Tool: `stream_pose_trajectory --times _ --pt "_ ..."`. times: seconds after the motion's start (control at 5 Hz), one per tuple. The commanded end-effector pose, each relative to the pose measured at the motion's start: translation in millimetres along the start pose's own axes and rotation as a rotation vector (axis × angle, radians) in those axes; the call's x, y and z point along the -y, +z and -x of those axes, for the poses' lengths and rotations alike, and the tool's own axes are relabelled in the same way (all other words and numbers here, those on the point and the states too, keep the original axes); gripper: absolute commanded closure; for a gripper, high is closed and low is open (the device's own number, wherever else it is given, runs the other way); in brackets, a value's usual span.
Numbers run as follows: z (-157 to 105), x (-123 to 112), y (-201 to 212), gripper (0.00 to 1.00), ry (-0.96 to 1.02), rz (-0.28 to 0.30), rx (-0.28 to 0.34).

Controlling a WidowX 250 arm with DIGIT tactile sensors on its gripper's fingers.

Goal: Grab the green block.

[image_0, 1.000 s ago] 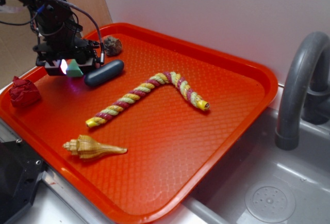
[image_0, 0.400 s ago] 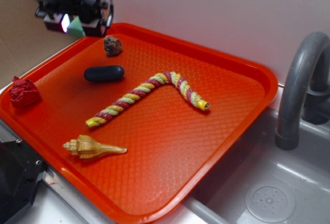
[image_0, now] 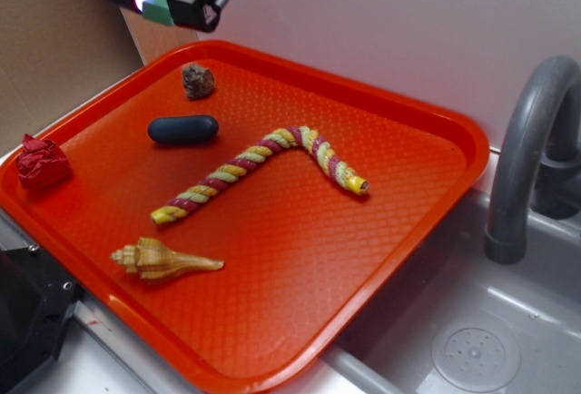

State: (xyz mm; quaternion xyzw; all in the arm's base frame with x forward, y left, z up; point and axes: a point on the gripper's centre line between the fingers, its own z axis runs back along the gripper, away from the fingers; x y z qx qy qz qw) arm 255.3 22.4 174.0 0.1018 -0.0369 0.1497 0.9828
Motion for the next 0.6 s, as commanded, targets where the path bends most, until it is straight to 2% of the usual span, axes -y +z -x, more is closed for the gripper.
stream_pose_trajectory --times 0.0,0.2,0.4 --pt "14 -25 78 1.00 -0.150 0.075 0.160" --pt "21 -32 97 1.00 -0.158 0.086 0.192" --pt "20 -30 98 1.00 -0.260 0.070 0.161"
